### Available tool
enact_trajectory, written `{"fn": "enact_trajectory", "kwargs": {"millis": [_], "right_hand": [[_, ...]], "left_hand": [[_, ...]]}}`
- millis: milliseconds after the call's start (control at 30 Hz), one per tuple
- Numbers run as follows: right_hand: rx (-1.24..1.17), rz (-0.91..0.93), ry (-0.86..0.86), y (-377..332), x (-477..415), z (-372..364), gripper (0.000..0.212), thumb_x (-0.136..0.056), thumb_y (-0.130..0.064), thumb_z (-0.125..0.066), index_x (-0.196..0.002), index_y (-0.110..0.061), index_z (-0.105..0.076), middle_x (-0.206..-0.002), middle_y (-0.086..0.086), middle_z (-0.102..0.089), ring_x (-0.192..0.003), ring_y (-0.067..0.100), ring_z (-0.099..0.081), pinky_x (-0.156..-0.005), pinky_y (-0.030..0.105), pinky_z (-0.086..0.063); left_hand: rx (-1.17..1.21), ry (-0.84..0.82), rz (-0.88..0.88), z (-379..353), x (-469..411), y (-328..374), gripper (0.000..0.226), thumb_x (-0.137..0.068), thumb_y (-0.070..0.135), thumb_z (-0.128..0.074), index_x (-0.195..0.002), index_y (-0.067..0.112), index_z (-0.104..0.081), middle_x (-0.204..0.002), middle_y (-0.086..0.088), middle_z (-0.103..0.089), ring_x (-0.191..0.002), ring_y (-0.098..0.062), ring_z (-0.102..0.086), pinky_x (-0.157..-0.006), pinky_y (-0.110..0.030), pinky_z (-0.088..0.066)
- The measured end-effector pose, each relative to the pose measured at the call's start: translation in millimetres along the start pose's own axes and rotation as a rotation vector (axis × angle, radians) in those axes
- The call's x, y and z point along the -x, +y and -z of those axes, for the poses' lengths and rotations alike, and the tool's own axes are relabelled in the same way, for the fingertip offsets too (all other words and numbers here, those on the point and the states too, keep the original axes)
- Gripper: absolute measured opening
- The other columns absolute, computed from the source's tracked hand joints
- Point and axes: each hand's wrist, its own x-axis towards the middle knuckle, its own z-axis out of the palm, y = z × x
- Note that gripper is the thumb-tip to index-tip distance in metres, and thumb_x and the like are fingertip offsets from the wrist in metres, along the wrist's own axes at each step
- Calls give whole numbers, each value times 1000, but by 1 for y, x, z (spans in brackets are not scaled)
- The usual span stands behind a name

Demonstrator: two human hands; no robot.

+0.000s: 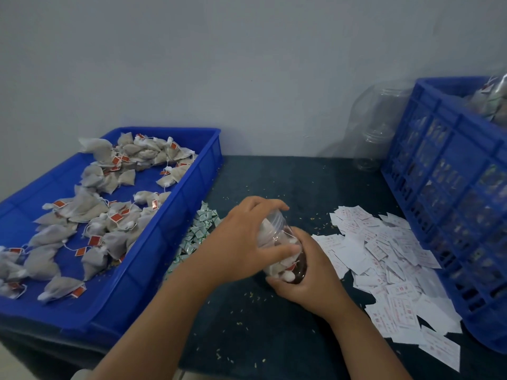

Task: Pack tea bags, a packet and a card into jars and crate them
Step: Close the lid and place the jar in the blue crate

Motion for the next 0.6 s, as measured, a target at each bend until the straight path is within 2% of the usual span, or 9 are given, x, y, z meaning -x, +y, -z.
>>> {"fn": "enact_trajectory", "kwargs": {"millis": [133, 300, 433, 533, 600], "right_hand": [[18, -12, 11, -1, 1, -3, 95, -68, -44, -101, -149, -30, -53, -137, -11, -68, -127, 14, -67, -105, 46, -56], [2, -7, 41, -1, 2, -5, 89, -70, -41, -101, -146, -27, -56, -133, -10, -70, -122, 15, -68, -102, 48, -57], [-161, -9, -45, 0, 0, 4, 78, -75, -32, -95, -143, -24, -58, -129, -1, -74, -119, 24, -73, -100, 52, -60], [-371, -44, -167, -2, 0, 7, 64, -79, -27, -86, -138, -23, -62, -126, 4, -76, -118, 21, -73, -98, 41, -57], [-471, -92, -245, -1, 1, 10, 61, -79, -31, -81, -137, -21, -64, -126, 11, -75, -117, 24, -71, -99, 41, -55]], "left_hand": [[-108, 1, 38, -4, -2, 8, 53, -86, 66, -62, -131, 55, -38, -137, 17, -43, -123, -13, -48, -101, -39, -49], [-109, -22, 39, -3, -2, 14, 49, -89, 57, -62, -131, 50, -37, -137, 14, -40, -124, -16, -46, -103, -43, -49], [1, -18, -120, 5, -4, 16, 46, -86, 62, -71, -125, 48, -51, -129, 24, -45, -121, -7, -51, -99, -40, -51], [163, -24, -266, 11, -6, 14, 35, -87, 60, -71, -115, 40, -63, -125, 15, -56, -122, -17, -59, -98, -39, -51], [296, -80, -317, 14, -7, 10, 31, -93, 50, -67, -113, 26, -69, -126, 6, -60, -124, -26, -59, -101, -41, -50]]}}
